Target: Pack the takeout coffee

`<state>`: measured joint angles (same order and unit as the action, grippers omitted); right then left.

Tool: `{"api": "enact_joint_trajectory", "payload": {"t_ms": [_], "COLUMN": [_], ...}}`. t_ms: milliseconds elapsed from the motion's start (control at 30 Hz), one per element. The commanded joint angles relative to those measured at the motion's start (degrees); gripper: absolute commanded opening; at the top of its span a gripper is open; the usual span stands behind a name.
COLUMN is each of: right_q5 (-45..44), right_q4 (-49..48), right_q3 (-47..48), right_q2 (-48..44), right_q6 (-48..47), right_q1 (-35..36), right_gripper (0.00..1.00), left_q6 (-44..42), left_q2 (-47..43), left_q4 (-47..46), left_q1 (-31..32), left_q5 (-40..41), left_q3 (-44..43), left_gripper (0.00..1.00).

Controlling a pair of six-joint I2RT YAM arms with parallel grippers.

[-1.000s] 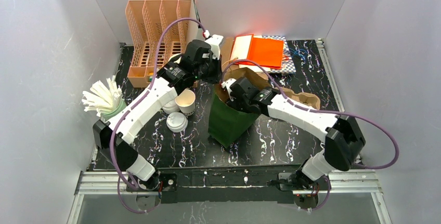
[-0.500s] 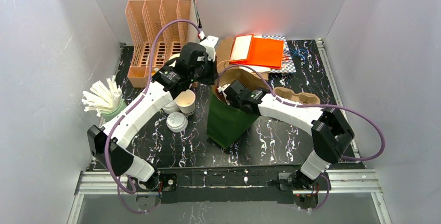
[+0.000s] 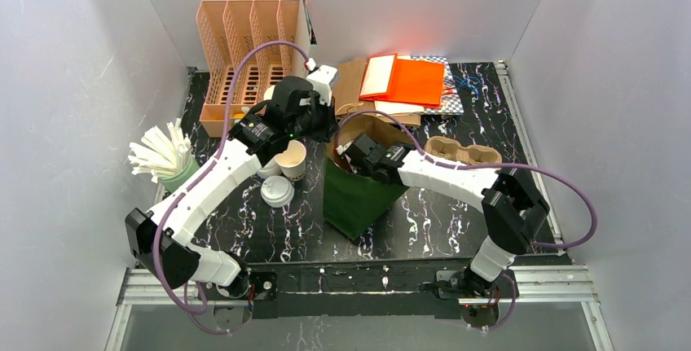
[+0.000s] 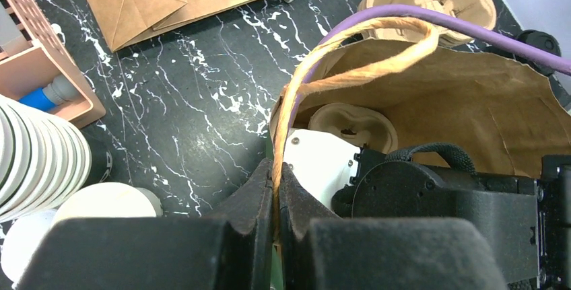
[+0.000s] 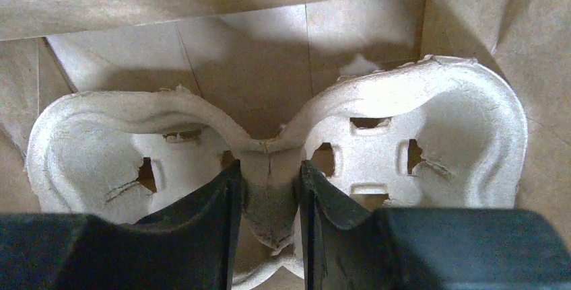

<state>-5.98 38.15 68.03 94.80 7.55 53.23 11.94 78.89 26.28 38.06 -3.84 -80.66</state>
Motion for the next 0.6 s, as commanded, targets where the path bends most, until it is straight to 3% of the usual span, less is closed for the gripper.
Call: {"api": "enact_joint_trajectory", "payload": {"t_ms": [0,133,400,567], "right_q5": [1.3,3.29,5.63,5.63], "right_q4": [6.52,9.45,10.19,10.87], "right_q3": [3.05,5.23,5.55,6.67], "right_q2": [-2.58,-1.44,-2.28,-2.36], "right_q6": [2.72,4.79,5.72,5.88], "right_q1": [0.03,0.0,-0.06,-0.05], "right_gripper": [0.4,0.44,0.78,0.78], "left_q6": [0.71,1.29,1.5,1.89], "left_q2": [-4.37,-5.42,-7.03,-7.79], "left_q4": [-1.96,-1.94,-2.34,-2.74], "left_q1": [0.38,1.71,4.53,5.4], "left_q5": [-5.11,-4.47,-1.87,-1.68], "left_q3": [1.11,2.56,4.4,4.72], "left_gripper": [0.0,0.0,0.0,0.0]}}
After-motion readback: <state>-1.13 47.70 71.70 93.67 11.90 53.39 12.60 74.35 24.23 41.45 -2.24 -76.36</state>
